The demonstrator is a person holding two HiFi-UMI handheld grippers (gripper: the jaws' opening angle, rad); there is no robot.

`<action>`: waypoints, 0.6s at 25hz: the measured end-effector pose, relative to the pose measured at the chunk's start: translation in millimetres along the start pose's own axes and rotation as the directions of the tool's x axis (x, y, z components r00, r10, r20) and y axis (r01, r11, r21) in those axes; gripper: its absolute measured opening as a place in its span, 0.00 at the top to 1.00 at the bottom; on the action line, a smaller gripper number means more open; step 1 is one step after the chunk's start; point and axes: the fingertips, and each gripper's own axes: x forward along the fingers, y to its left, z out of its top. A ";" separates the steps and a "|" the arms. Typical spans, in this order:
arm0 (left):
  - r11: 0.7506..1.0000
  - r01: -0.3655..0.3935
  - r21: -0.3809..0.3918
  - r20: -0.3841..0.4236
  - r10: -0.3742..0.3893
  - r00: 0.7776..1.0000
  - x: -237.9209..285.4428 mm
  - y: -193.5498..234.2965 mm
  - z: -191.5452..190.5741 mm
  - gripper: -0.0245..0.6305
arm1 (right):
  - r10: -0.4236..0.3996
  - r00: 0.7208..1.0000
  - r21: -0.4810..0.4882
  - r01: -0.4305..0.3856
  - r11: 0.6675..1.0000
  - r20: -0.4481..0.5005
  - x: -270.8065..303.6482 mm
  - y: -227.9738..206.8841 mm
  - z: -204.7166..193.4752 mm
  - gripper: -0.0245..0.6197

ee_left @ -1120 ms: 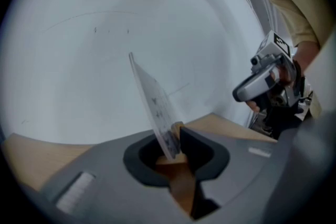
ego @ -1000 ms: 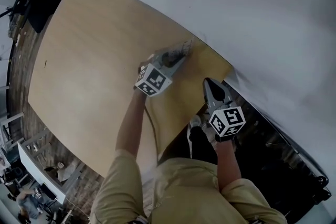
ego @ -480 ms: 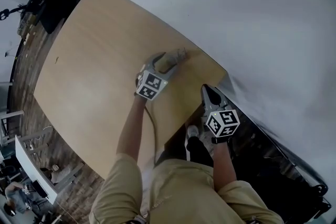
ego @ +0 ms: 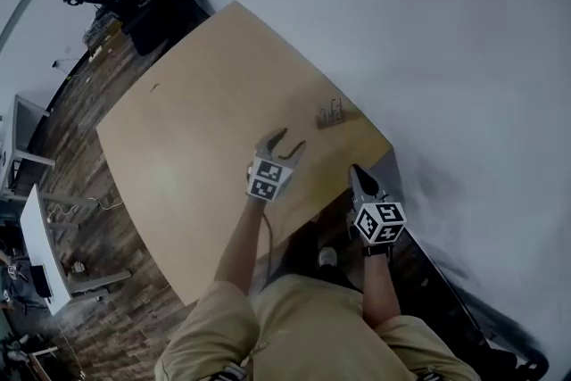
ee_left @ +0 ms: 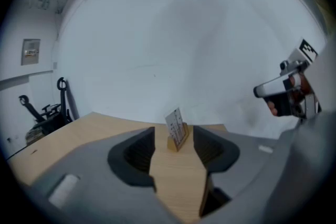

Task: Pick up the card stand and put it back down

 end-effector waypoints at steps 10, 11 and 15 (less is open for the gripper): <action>0.976 -0.160 -0.149 0.154 0.183 0.971 -135.3 -60.7 45.4 0.73 | 0.149 0.982 -0.168 -0.129 0.977 0.113 -63.5 91.1 51.2 0.95; 0.972 -0.174 -0.157 0.184 0.202 0.962 -144.5 -64.0 53.4 0.74 | 0.159 0.979 -0.183 -0.135 0.974 0.126 -66.6 96.2 54.1 0.95; 0.960 -0.214 -0.179 0.281 0.258 0.924 -194.8 -85.6 80.8 0.80 | 0.192 0.970 -0.238 -0.154 0.959 0.146 -90.6 128.5 54.6 0.95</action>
